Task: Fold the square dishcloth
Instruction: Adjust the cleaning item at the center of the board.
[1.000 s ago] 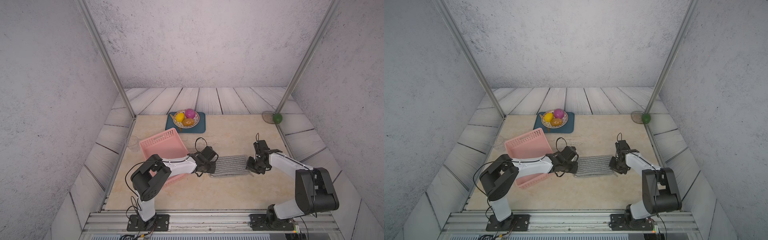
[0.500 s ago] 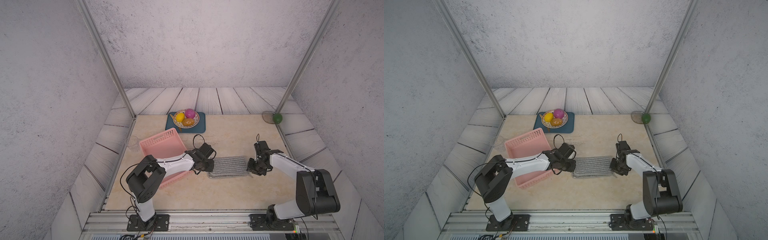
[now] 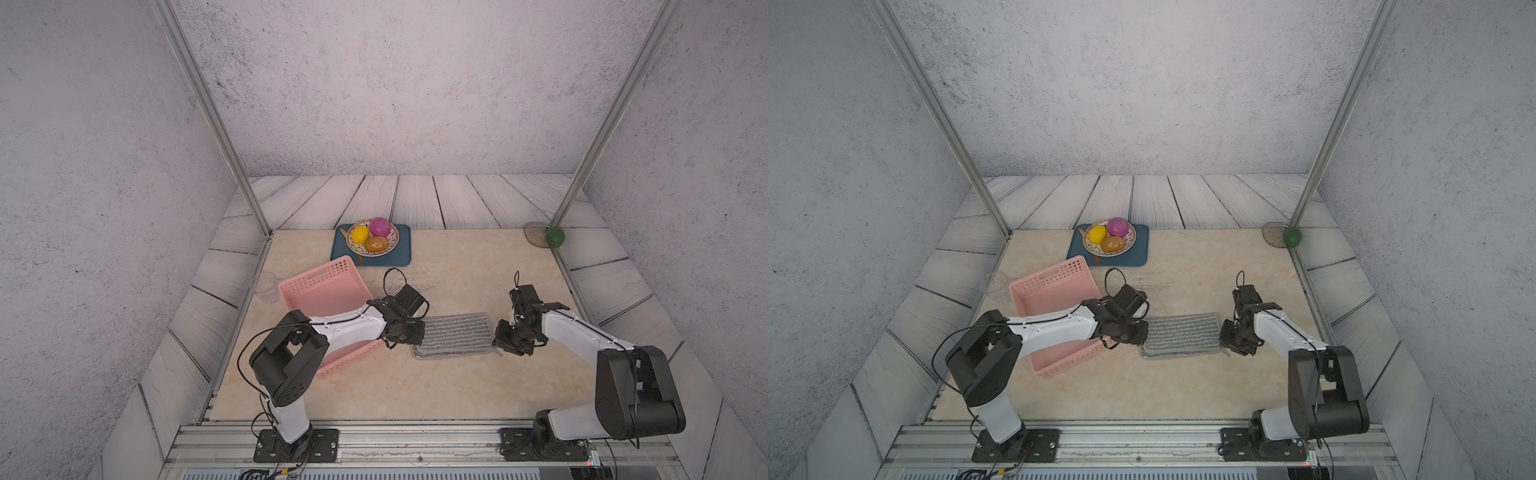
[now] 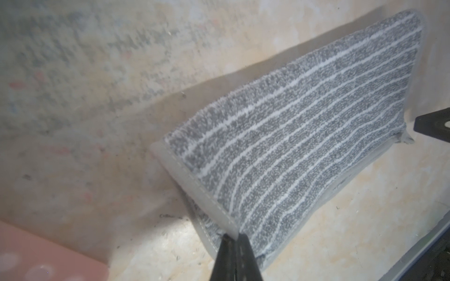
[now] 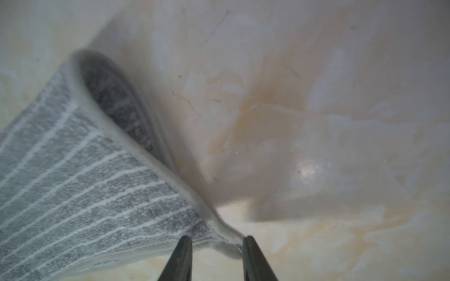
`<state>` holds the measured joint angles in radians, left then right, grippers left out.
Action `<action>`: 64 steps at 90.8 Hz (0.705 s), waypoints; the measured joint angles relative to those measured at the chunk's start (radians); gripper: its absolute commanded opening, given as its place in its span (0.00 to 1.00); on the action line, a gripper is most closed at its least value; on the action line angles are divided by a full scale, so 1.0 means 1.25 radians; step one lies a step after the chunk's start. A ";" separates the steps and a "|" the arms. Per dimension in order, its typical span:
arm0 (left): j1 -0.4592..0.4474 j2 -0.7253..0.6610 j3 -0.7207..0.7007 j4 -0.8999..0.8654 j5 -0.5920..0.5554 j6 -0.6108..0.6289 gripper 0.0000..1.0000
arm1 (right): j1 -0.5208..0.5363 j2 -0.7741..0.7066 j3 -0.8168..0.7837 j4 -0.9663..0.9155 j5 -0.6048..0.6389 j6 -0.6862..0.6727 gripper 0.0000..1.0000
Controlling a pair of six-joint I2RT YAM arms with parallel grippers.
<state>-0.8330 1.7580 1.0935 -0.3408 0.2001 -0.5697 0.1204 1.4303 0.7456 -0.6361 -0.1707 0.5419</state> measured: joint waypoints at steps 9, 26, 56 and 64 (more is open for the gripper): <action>0.000 0.000 0.000 0.000 0.004 0.000 0.00 | 0.000 0.012 -0.014 0.005 -0.009 0.002 0.30; 0.000 0.000 0.000 0.000 0.005 0.000 0.00 | 0.000 0.015 -0.023 0.015 -0.026 0.005 0.23; 0.000 0.000 0.000 0.000 0.005 -0.002 0.00 | 0.000 0.016 -0.027 0.030 -0.045 0.006 0.00; 0.000 0.000 0.000 0.000 0.005 -0.002 0.00 | 0.000 0.016 -0.026 0.030 -0.048 0.006 0.00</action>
<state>-0.8330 1.7580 1.0935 -0.3408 0.2066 -0.5724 0.1200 1.4502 0.7136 -0.5991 -0.2310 0.5495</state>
